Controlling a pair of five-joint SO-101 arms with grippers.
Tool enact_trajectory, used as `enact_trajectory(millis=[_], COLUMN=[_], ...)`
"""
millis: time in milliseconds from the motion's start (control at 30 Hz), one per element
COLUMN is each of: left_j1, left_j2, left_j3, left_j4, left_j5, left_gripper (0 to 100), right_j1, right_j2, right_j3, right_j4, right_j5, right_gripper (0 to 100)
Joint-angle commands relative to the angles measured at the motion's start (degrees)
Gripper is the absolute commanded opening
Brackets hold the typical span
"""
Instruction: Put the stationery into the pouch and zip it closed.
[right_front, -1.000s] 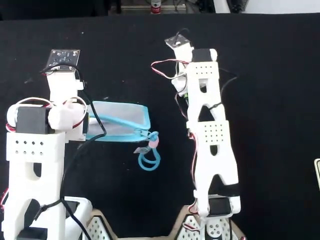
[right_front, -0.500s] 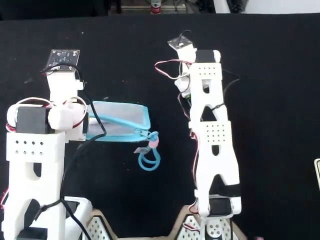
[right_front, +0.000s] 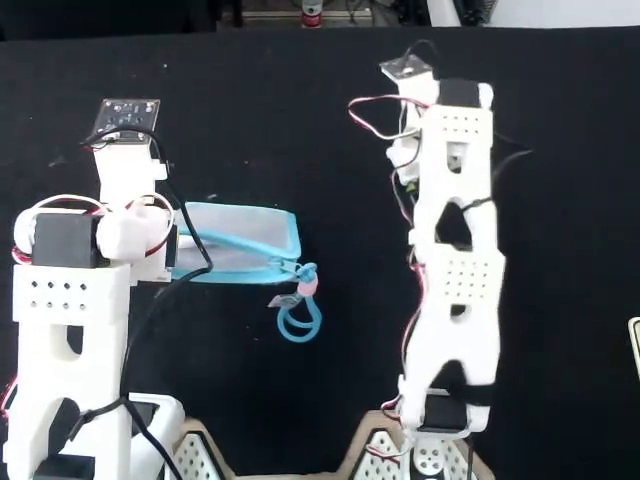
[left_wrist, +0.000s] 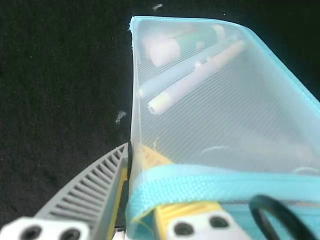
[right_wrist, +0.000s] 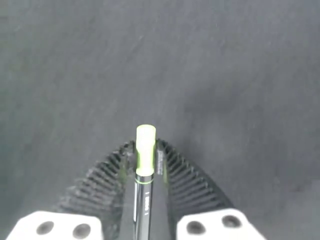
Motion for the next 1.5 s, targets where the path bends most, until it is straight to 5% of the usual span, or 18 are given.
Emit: enact_trajectory(millis=[0,633,1033,1267,1467], left_j1=[0.57,0.57,0.57,0.57,0.57], left_j2=[-0.18,-0.18,-0.18,-0.18,-0.18], left_j3=[1.36,1.36,1.36,1.36,1.36], left_j4=[-0.70,-0.70,-0.70,-0.70,-0.70], left_j5=[0.00,0.00,0.00,0.00,0.00], left_gripper=[3,3,3,3,3], right_j1=[-1.32,-10.64,-26.11,-35.87,-47.30], right_j2=[-18.42,-75.74,-107.91,-121.71,-127.25], right_j3=[12.44,63.96,71.25,71.34,73.19], right_j4=[1.49,-10.46,-12.31,-20.75,-30.33], right_j5=[0.35,-0.09,-3.87,-17.76,-20.92], right_gripper=[1.1,1.1,1.1,1.1,1.1])
